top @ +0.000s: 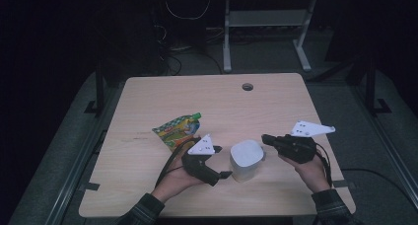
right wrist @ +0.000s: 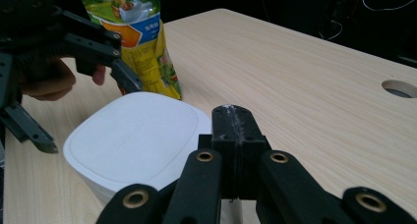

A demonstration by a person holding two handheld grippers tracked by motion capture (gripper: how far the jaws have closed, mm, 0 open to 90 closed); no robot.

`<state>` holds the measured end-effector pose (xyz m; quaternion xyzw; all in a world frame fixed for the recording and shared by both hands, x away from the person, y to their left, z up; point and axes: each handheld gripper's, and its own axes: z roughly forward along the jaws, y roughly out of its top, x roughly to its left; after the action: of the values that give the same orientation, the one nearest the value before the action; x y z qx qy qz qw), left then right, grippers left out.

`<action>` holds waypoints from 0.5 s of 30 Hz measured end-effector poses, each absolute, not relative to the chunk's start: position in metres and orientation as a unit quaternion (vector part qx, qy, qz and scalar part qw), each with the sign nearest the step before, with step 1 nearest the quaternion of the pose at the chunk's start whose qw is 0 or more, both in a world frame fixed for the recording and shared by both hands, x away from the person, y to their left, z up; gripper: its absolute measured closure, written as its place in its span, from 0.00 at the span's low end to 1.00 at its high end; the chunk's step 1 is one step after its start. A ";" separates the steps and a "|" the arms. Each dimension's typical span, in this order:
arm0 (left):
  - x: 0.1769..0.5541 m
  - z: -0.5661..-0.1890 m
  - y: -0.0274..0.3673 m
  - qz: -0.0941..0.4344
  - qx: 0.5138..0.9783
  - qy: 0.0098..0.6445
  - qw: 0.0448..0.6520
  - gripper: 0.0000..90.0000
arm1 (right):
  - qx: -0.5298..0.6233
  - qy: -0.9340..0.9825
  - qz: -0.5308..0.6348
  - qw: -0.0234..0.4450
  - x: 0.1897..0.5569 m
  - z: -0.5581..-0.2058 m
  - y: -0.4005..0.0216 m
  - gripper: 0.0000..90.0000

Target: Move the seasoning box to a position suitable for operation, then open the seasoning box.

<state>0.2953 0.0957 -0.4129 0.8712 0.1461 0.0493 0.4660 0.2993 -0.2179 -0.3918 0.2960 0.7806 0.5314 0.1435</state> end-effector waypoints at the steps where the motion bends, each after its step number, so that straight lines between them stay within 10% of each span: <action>1: 0.296 -0.413 0.093 0.051 0.872 0.143 0.466 0.14 | 0.297 0.780 0.532 0.143 0.298 -0.391 -0.218 0.99; 15: 0.302 -0.414 0.074 0.056 0.870 0.131 0.472 0.14 | 0.283 0.788 0.530 0.134 0.292 -0.390 -0.210 0.99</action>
<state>0.3022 0.0742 -0.4141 0.8700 0.1312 0.0557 0.4720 0.2916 -0.2097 -0.3905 0.2826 0.7885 0.5297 0.1338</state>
